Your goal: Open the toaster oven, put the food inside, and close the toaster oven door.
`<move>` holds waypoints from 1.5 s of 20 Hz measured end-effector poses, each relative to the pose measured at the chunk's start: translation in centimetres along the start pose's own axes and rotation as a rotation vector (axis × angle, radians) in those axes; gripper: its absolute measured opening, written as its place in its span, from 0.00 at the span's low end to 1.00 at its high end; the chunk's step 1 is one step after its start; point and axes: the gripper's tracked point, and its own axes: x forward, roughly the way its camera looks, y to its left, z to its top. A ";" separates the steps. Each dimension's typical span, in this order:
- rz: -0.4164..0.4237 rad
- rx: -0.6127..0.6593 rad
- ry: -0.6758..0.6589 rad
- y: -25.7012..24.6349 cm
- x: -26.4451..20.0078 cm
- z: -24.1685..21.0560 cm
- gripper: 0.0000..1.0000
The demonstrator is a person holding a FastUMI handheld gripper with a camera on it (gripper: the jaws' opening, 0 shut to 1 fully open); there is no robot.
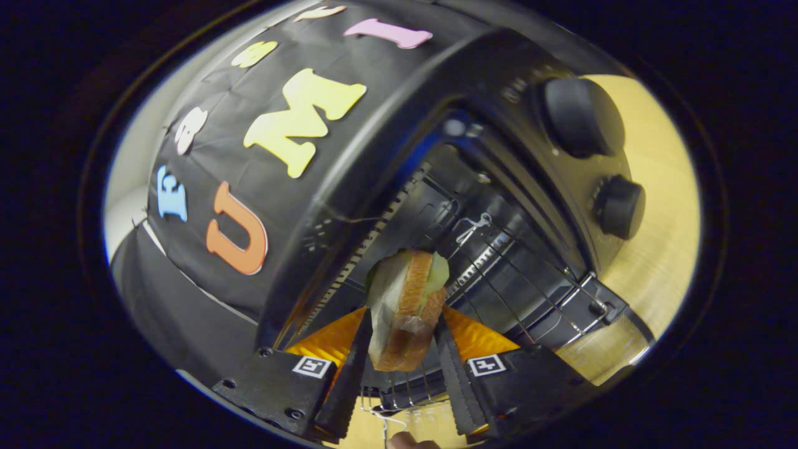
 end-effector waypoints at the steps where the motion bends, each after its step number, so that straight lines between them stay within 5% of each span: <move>1: -0.001 -0.070 0.001 0.4 0.0 -0.3 0.68; 5: -0.105 -0.322 -0.009 0.4 0.0 -0.7 0.99; 20: -0.152 -0.713 0.064 0.8 -0.8 -3.5 1.00; 24: -0.288 -0.788 0.096 -2.1 -1.5 -3.6 1.00; 30: -0.299 -0.737 0.159 -2.1 -4.2 -5.6 0.99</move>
